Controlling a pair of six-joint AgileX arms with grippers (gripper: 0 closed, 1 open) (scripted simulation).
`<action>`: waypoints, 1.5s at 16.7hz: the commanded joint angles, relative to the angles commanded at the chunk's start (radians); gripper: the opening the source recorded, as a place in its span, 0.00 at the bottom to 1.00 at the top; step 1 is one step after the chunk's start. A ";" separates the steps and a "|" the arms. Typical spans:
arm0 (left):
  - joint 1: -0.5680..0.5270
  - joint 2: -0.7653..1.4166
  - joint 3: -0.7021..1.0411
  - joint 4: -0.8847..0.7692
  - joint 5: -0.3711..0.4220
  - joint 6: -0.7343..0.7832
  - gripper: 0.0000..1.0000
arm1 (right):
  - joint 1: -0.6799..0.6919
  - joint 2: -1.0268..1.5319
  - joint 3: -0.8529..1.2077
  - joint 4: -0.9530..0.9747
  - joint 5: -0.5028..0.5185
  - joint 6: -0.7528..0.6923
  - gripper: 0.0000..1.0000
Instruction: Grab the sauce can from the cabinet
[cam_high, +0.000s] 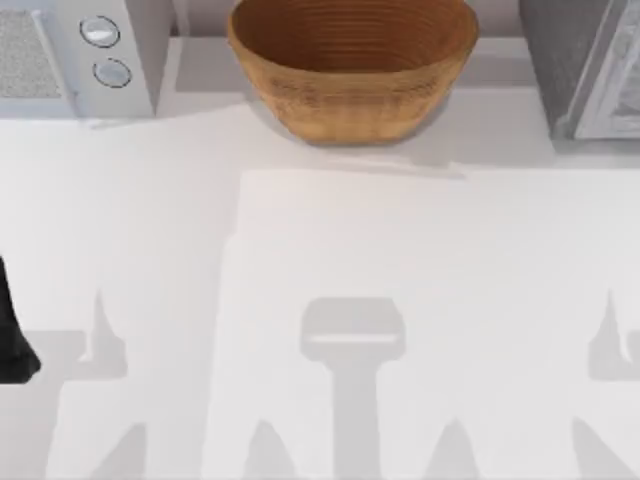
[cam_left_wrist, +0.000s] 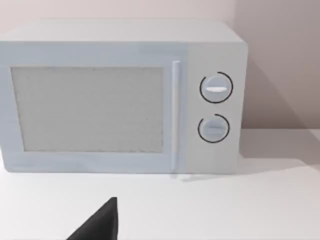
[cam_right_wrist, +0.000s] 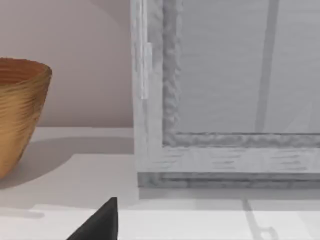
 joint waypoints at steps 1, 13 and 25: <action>0.000 0.000 0.000 0.000 0.000 0.000 1.00 | 0.000 0.000 0.000 0.000 0.000 0.000 1.00; 0.000 0.000 0.000 0.000 0.000 0.000 1.00 | 0.076 0.554 0.676 -0.174 0.085 0.011 1.00; 0.000 0.000 0.000 0.000 0.000 0.000 1.00 | 0.178 1.288 1.690 -0.405 0.190 0.016 1.00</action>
